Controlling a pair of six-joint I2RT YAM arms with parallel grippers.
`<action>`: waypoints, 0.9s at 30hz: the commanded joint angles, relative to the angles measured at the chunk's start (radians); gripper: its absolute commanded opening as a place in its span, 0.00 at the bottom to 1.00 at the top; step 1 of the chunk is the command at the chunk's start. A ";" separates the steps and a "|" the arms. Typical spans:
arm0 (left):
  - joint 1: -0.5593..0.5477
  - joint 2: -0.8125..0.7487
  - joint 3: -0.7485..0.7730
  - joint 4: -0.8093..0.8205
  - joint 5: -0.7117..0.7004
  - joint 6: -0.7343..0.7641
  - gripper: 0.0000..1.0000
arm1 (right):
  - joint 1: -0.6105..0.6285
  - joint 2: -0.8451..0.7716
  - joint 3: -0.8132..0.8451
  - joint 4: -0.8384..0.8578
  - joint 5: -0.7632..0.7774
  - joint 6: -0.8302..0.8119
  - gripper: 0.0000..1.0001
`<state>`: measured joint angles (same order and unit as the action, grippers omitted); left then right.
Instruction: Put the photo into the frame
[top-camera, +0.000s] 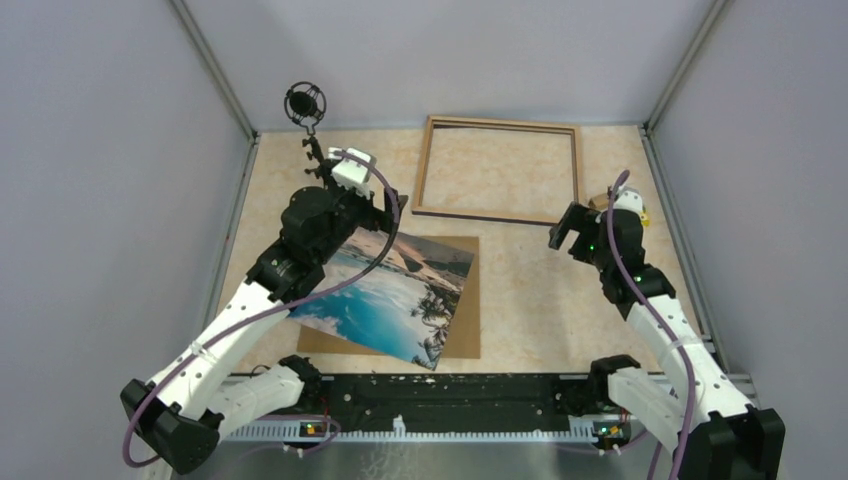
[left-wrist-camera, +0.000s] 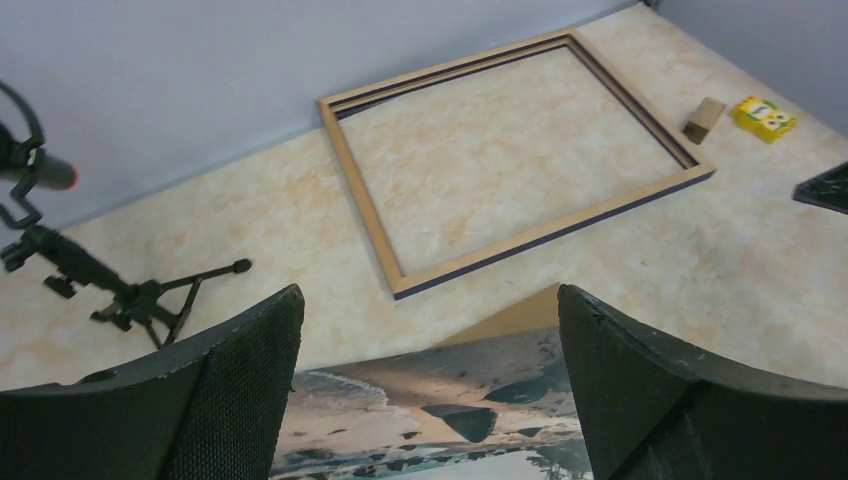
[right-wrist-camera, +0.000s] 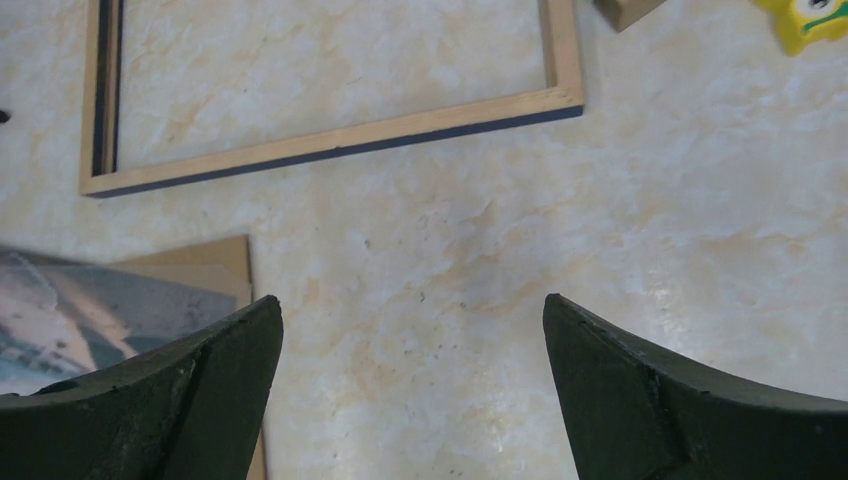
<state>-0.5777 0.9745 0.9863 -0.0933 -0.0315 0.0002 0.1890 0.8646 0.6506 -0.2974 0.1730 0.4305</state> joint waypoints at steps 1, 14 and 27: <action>-0.003 -0.032 -0.014 -0.071 -0.181 0.015 0.99 | 0.003 -0.024 0.027 -0.039 -0.174 0.089 0.99; -0.002 0.061 -0.075 -0.090 -0.212 -0.089 0.99 | 0.238 -0.042 -0.142 0.095 -0.478 0.491 0.99; -0.002 -0.017 -0.103 -0.073 -0.185 -0.074 0.99 | 0.831 0.152 -0.210 0.368 -0.270 0.749 0.98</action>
<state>-0.5777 0.9802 0.8772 -0.2035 -0.2283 -0.0616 0.9257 0.9619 0.4503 -0.0566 -0.1772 1.0912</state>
